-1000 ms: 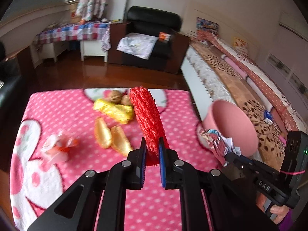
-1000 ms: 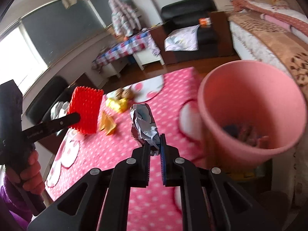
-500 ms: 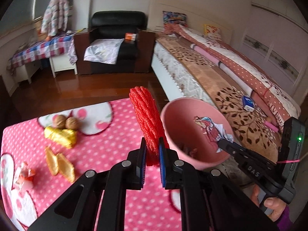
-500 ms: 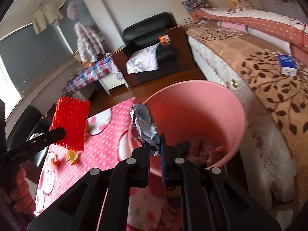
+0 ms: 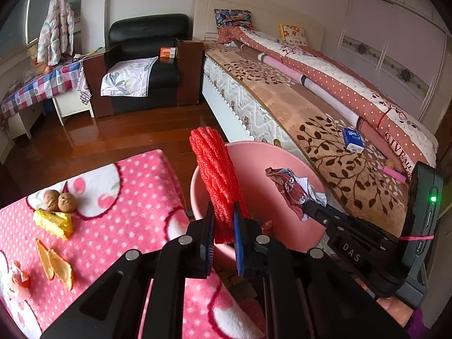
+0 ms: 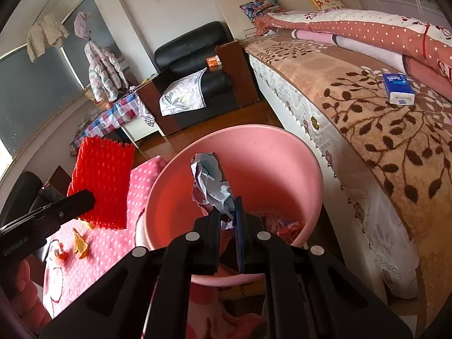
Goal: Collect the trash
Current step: 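Carry the red mesh in the left tool and foil in the right tool over the bucket, then open the left tool to drop the red mesh while the right tool drops the foil into the bucket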
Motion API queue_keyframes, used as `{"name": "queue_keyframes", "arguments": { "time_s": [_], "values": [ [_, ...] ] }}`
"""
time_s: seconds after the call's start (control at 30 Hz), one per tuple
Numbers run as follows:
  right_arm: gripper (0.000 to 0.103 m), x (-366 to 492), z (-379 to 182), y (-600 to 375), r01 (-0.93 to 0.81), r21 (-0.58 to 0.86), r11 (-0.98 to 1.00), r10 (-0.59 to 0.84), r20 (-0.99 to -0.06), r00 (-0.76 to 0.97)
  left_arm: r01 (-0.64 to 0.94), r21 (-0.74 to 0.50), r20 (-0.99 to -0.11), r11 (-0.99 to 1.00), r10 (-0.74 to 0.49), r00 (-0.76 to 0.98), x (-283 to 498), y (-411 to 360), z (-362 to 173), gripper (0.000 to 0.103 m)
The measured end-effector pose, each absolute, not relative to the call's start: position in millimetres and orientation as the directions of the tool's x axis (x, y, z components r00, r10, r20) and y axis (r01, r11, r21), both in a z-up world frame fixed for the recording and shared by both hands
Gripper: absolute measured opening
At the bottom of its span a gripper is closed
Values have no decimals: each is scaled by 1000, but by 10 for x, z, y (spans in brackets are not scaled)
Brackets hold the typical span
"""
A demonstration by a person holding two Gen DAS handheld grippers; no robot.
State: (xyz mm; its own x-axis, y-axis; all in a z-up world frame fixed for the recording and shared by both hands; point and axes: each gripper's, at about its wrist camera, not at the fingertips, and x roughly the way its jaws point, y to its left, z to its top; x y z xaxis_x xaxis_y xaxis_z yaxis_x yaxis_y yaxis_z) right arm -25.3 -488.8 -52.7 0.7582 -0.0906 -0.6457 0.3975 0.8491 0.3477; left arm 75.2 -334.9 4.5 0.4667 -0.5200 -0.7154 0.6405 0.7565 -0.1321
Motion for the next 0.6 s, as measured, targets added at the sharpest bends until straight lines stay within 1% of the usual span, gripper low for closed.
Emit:
{"name": "queue_keyframes", "arguments": {
  "time_s": [0.23,0.53,0.6],
  "values": [
    [10,-155,-596,-4953,421,337,842,-105,-664,741,644,-114,-741,756,-497,453,848,-3521,-100,11],
    [10,-47,-690,-5007,427,346,835,-89,-681,727,641,-99,-762,761,-472,443,921,-3668,-237,11],
    [10,-22,-703,-5017,426,345,836,-87,-684,724,640,-95,-762,762,-469,445,916,-3679,-245,13]
  ]
}}
